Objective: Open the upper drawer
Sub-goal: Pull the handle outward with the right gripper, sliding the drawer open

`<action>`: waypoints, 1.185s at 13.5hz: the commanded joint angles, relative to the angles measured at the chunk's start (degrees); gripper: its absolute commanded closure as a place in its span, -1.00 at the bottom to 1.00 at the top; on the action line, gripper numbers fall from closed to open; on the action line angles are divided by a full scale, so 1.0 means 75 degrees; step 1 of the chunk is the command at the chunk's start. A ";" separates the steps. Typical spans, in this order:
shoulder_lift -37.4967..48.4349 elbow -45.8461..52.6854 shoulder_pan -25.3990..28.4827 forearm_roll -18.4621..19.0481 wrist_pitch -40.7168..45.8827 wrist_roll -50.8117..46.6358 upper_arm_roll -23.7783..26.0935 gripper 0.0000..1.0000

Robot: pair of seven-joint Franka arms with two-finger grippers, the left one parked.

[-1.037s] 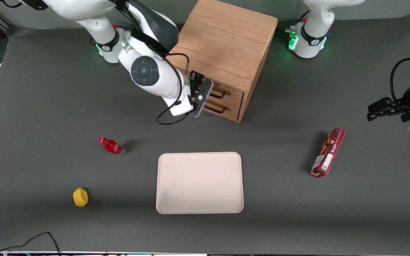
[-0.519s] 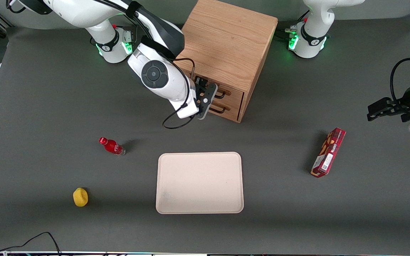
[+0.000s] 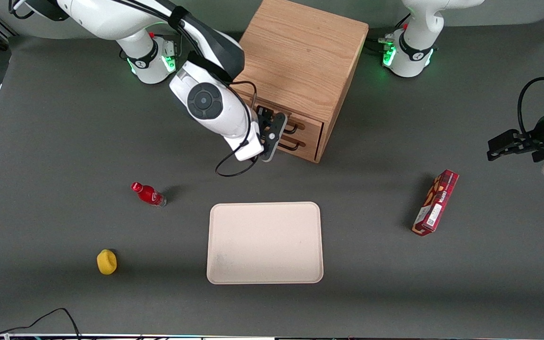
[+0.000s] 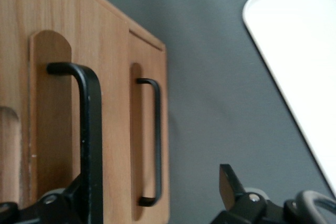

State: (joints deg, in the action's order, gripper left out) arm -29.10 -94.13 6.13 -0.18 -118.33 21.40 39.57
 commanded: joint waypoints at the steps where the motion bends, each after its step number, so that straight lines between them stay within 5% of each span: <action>1: -0.0127 0.0292 0.0049 0.0188 -0.0160 0.0497 -0.0447 -1.00; 16: -0.0151 0.0890 -0.0033 0.0141 -0.1168 0.1260 -0.1690 -1.00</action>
State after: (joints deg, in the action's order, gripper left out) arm -29.27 -89.44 5.43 -0.01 -126.35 29.12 27.95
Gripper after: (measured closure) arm 0.000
